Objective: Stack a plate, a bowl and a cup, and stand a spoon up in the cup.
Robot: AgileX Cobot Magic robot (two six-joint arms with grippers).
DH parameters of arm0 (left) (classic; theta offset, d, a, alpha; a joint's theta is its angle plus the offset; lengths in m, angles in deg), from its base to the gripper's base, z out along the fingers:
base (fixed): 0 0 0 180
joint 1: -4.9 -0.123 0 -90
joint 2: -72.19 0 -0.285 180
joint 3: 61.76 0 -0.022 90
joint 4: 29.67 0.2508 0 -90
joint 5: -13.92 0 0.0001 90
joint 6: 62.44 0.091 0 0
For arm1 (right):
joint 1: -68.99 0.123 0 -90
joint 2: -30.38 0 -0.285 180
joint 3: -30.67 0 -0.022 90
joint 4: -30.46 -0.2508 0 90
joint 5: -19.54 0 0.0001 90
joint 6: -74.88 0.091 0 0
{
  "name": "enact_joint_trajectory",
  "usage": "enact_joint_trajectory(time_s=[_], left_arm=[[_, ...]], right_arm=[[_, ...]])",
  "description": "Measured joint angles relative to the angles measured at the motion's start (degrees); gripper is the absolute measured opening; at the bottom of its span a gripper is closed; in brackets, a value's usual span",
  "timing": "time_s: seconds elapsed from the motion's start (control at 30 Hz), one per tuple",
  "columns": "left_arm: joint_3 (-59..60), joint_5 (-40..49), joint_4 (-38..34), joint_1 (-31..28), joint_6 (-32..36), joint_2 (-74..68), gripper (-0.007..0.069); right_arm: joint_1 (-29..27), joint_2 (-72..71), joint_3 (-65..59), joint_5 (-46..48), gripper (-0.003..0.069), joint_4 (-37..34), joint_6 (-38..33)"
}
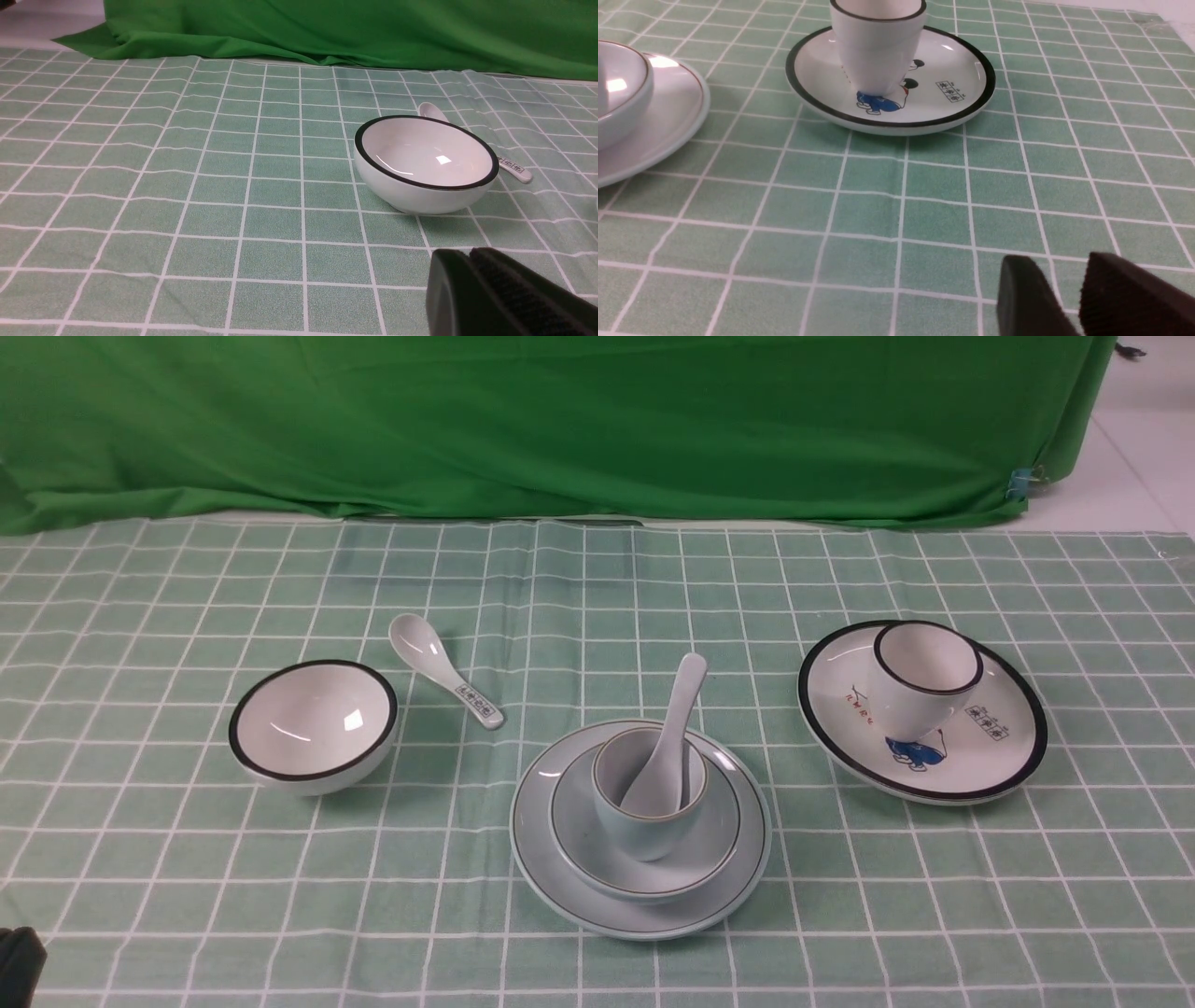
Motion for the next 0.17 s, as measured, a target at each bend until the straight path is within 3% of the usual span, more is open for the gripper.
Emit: enact_joint_trajectory(time_s=[0.17], left_arm=[[0.0,0.0,0.0,0.0,0.0,0.0,0.0013]], right_arm=[[0.0,0.0,0.0,0.0,0.0235,0.0,0.0]])
